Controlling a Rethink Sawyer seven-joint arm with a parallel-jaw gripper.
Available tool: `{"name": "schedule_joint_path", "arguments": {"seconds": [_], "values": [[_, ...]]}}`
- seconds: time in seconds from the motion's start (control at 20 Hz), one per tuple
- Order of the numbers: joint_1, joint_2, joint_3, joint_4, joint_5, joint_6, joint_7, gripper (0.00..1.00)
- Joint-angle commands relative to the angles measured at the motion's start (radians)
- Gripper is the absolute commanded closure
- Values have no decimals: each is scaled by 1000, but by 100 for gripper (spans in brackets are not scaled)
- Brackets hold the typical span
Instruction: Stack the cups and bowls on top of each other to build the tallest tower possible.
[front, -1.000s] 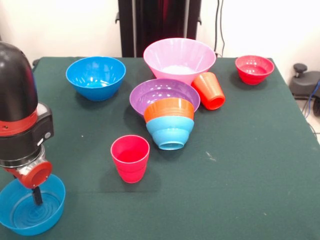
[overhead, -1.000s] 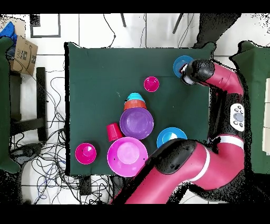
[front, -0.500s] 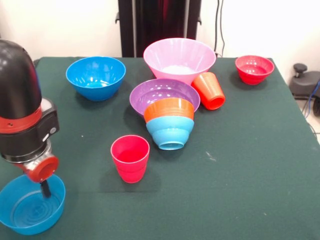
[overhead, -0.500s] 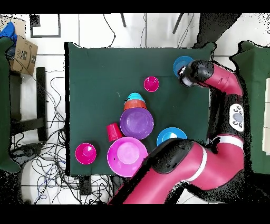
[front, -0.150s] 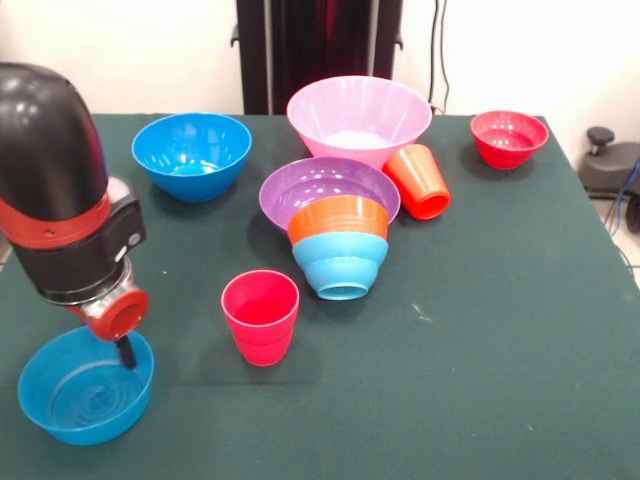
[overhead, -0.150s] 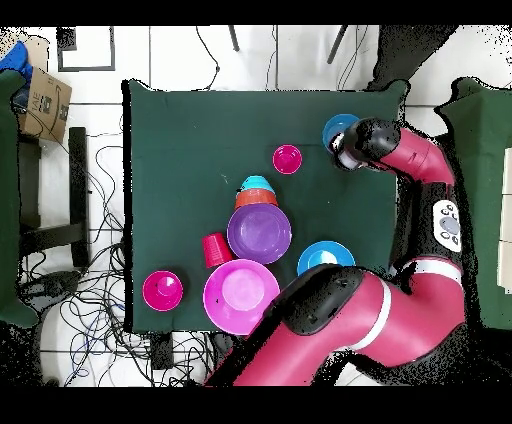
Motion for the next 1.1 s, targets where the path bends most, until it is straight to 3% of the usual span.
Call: {"name": "schedule_joint_path", "arguments": {"seconds": [0.05,0.6,1.1], "values": [[44,-20,-5,117,22,-1,149,100],[44,1,-11,123,60,-48,117,100],[39,-25,1,174,98,-52,124,100]]}}
